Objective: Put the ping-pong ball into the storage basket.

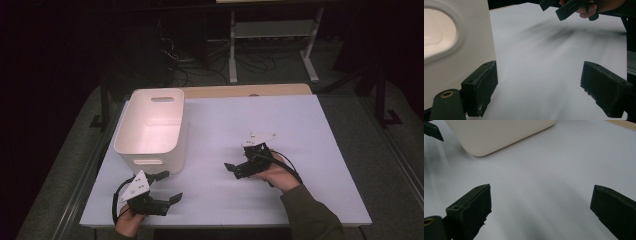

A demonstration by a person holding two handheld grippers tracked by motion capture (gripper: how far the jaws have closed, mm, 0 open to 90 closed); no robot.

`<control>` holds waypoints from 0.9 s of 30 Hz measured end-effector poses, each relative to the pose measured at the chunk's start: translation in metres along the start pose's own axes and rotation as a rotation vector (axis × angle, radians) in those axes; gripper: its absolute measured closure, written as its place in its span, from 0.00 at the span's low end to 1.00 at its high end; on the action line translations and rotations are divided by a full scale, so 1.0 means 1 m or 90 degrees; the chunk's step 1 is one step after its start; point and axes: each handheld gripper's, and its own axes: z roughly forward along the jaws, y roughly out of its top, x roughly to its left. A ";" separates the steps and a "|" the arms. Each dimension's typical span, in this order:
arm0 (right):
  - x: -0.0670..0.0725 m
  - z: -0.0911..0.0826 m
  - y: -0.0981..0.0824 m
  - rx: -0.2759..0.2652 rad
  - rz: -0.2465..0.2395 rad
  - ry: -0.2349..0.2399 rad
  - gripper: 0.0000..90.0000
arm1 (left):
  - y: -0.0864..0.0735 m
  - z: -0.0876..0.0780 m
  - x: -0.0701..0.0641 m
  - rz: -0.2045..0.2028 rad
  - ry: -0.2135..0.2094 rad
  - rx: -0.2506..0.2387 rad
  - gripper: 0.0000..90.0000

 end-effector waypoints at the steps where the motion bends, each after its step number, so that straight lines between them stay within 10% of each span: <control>1: 0.000 -0.001 -0.001 -0.001 0.002 -0.001 0.03 | 0.000 0.000 0.000 0.000 0.000 0.000 0.16; 27: -0.010 -0.025 -0.023 -0.018 0.030 -0.031 0.03 | 0.000 0.000 0.000 -0.001 0.001 -0.001 0.16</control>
